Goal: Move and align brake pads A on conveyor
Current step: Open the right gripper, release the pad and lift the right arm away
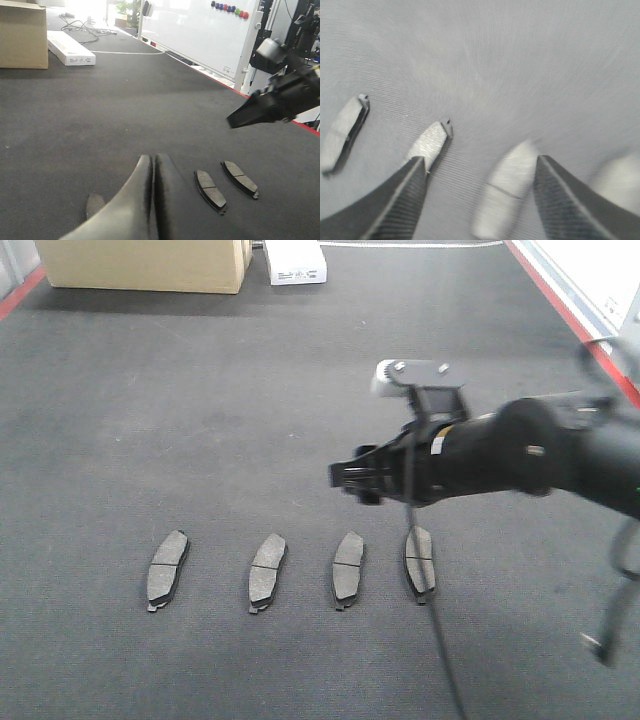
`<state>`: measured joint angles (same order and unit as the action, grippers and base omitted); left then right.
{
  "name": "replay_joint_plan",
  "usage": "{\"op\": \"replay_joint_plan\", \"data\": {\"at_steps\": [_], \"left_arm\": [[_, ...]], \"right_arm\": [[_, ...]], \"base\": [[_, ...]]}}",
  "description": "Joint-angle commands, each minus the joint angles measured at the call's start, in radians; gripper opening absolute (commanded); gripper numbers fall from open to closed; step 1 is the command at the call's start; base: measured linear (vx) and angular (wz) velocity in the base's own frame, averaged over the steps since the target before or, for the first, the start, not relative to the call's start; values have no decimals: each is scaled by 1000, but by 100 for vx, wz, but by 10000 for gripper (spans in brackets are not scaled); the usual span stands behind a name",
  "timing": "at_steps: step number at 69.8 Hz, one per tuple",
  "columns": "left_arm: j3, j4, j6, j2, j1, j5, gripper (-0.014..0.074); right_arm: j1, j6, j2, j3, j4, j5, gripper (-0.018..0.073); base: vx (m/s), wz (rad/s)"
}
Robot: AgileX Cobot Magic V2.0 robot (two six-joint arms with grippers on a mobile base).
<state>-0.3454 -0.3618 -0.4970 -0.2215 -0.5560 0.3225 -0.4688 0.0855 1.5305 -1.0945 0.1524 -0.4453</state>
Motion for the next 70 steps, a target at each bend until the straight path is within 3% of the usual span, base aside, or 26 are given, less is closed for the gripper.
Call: {"op": "replay_joint_plan", "data": {"at_steps": [1, 15, 31, 53, 70], "left_arm": [[-24, -8, -9, -11, -3, -70, -6], [-24, -8, -9, -11, -3, -70, -6], [-24, -8, -9, -11, -3, -70, -6], [-24, -8, -9, -11, -3, -70, -6], [-24, -8, -9, -11, -3, -70, -6]], "right_arm": [[1, -9, -120, 46, -75, 45, 353], [1, -9, -354, 256, -185, 100, 192], [1, -9, -629, 442, -211, 96, 54], [1, -10, -997, 641, -212, 114, 4], [1, -10, -1154, 677, -212, 90, 5]], "base": [[0, 0], [0, 0], [0, 0], [0, 0], [0, 0]]}}
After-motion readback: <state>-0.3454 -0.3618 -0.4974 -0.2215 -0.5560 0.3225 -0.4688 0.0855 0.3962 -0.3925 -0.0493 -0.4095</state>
